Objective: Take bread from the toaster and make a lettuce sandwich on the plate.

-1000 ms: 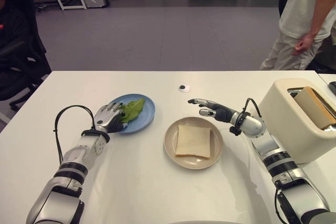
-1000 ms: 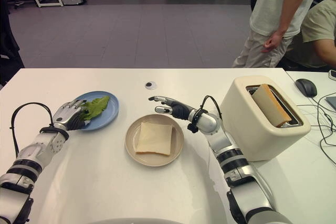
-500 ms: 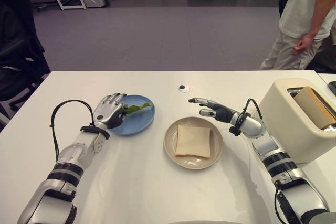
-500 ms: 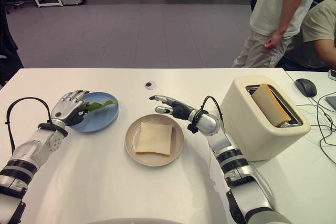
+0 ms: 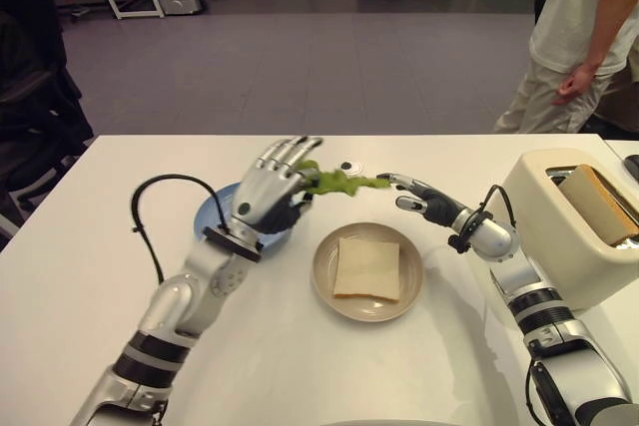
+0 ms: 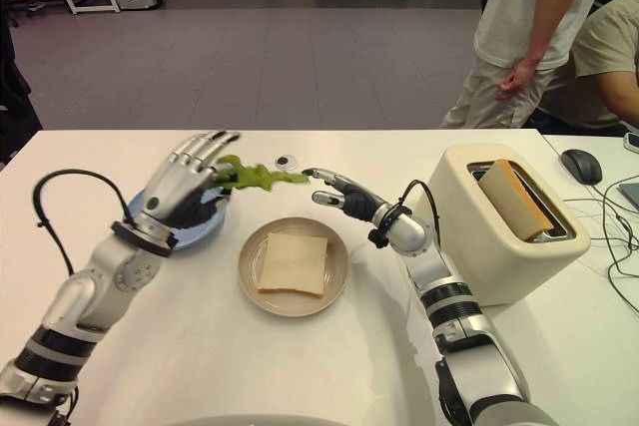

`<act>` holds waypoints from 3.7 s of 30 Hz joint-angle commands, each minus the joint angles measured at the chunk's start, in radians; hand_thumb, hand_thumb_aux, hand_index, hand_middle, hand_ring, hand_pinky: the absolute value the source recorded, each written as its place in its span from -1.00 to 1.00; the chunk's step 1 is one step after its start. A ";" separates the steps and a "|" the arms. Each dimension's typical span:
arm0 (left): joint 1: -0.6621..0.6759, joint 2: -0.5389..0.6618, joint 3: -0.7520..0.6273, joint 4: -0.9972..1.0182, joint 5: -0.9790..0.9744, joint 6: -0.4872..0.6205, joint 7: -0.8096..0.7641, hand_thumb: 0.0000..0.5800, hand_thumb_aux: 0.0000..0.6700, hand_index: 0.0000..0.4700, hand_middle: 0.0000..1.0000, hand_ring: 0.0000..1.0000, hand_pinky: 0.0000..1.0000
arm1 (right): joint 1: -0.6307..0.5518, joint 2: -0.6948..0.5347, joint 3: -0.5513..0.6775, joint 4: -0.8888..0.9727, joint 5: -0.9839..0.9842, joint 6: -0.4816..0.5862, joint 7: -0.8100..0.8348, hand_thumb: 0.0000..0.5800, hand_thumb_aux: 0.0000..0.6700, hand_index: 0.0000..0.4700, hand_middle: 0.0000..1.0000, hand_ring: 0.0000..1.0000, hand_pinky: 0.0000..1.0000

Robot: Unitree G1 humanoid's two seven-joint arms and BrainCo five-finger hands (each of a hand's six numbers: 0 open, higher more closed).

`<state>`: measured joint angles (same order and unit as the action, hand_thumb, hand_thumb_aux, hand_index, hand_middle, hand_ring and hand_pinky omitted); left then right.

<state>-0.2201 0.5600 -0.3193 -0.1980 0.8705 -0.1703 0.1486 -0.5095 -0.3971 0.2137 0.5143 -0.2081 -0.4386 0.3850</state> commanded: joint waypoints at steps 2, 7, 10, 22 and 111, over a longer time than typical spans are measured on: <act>0.066 -0.041 -0.111 0.078 0.096 -0.017 -0.025 1.00 1.00 1.00 -1.00 -1.00 -1.00 | -0.032 -0.013 -0.033 0.014 -0.005 -0.003 -0.022 -1.00 -1.00 -1.00 -1.00 -1.00 -1.00; 0.106 -0.046 -0.151 0.114 0.157 -0.026 -0.014 1.00 1.00 1.00 -1.00 -1.00 -1.00 | -0.044 -0.022 -0.041 0.026 -0.018 -0.007 -0.041 -1.00 -1.00 -1.00 -1.00 -1.00 -1.00; 0.125 -0.050 -0.155 0.110 0.168 -0.025 -0.014 1.00 1.00 1.00 -1.00 -1.00 -1.00 | -0.051 -0.027 -0.039 0.035 -0.027 -0.011 -0.051 -1.00 -1.00 -1.00 -1.00 -1.00 -1.00; 0.155 -0.028 -0.113 0.086 0.178 -0.019 -0.019 -0.77 -0.88 -0.88 -1.00 -1.00 -1.00 | -0.056 -0.030 -0.022 0.044 -0.028 -0.027 -0.040 -1.00 -1.00 -1.00 -1.00 -1.00 -1.00; 0.248 -0.237 0.198 0.240 -0.463 -0.484 -0.137 -1.00 -1.00 -1.00 -1.00 -1.00 -1.00 | -0.148 -0.052 0.146 -0.093 0.172 0.411 0.531 1.00 1.00 1.00 -1.00 -1.00 -1.00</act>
<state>0.0177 0.3178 -0.1111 0.0510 0.3783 -0.6550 0.0118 -0.6313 -0.4622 0.3439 0.3739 0.0009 -0.0114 0.9128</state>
